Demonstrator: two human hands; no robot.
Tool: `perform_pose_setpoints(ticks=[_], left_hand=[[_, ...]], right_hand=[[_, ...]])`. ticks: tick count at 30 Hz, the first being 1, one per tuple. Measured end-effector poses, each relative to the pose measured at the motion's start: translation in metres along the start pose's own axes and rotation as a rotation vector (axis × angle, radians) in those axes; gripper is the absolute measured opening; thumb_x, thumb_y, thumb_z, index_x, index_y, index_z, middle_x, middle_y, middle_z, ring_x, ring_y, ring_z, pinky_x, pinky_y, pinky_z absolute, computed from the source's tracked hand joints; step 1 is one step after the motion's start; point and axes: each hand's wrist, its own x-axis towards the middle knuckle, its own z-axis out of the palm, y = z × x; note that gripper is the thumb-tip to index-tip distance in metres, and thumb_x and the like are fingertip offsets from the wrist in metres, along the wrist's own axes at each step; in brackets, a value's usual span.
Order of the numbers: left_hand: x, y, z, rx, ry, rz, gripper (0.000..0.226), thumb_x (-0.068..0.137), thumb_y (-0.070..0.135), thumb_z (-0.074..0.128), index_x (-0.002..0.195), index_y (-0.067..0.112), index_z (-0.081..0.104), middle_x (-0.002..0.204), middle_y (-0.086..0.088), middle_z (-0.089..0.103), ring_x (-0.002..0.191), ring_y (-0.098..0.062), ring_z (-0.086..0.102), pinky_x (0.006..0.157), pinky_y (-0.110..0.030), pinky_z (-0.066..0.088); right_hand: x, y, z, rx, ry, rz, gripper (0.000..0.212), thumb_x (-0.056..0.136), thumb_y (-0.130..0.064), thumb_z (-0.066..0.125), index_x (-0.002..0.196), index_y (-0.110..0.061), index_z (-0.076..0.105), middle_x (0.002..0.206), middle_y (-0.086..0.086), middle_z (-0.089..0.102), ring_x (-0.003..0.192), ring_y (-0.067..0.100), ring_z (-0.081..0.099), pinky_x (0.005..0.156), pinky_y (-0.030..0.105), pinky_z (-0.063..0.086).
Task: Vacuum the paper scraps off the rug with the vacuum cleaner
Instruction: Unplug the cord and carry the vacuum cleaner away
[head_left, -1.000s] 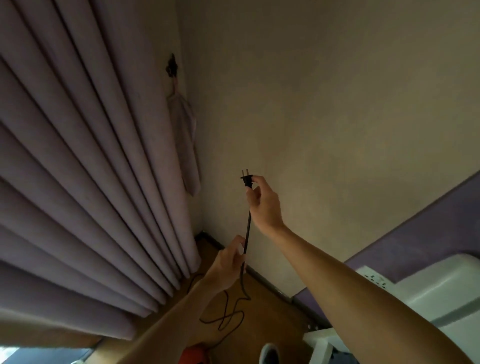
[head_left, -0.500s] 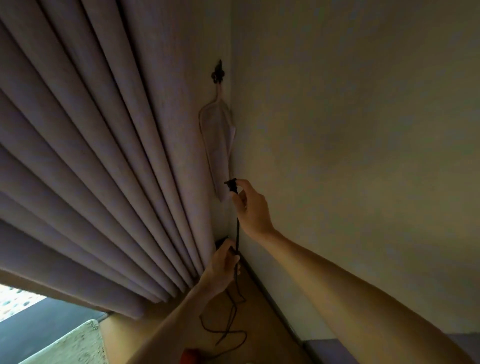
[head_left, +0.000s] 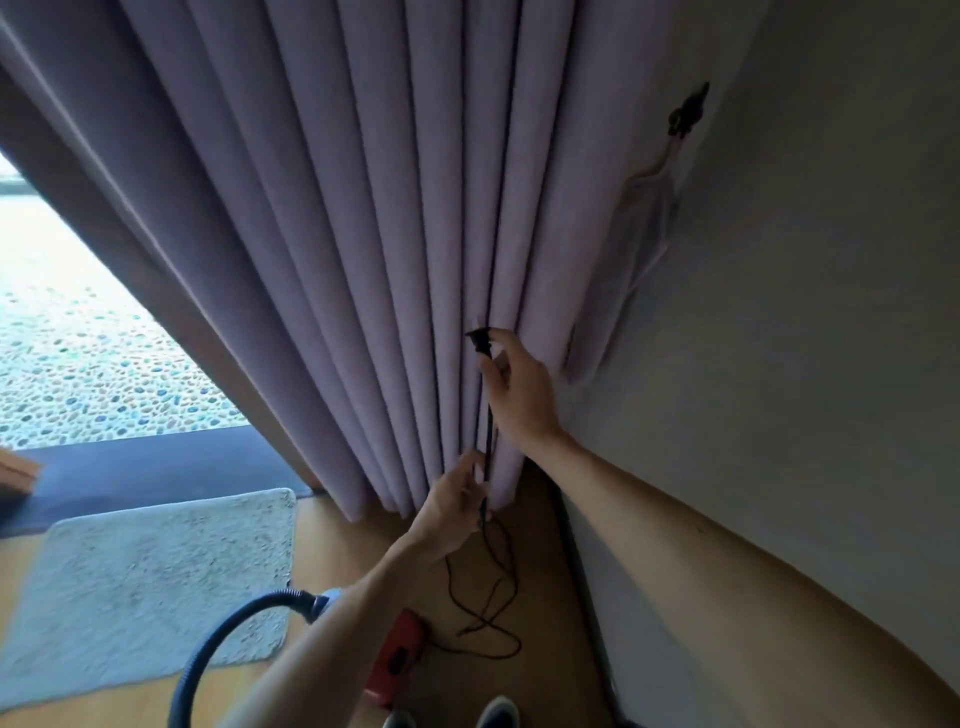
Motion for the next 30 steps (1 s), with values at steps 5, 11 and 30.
perform_pose_setpoints(ticks=[5,11,30], left_hand=[[-0.027,-0.027,-0.040,-0.097,0.114,-0.033,0.012,0.090,0.021,0.047,0.100,0.028,0.050,0.071,-0.004,0.053,0.060,-0.022,0.052,0.055,-0.041,0.046],[-0.056,-0.072,-0.083,-0.041,0.209,-0.023,0.017,0.097,0.003,0.047,0.095,0.019,0.048,0.068,0.002,0.047,0.056,-0.006,0.044,0.050,-0.024,0.039],[-0.099,-0.174,-0.170,-0.094,0.442,-0.234,0.020,0.093,0.018,0.053,0.104,0.034,0.046,0.066,-0.012,0.053,0.058,-0.018,0.052,0.063,-0.042,0.053]], right_hand=[[-0.002,-0.033,0.064,0.022,-0.085,-0.068,0.028,0.102,-0.021,0.050,0.128,-0.013,0.058,0.076,-0.021,0.051,0.068,-0.004,0.050,0.062,0.004,0.038],[-0.006,-0.067,0.138,0.008,-0.174,-0.078,0.029,0.102,-0.028,0.050,0.127,-0.017,0.058,0.065,-0.017,0.048,0.057,0.002,0.048,0.054,0.025,0.042],[-0.017,-0.131,0.298,-0.053,-0.401,-0.121,0.024,0.099,-0.027,0.053,0.120,-0.018,0.060,0.069,-0.011,0.052,0.065,0.028,0.059,0.060,0.035,0.044]])
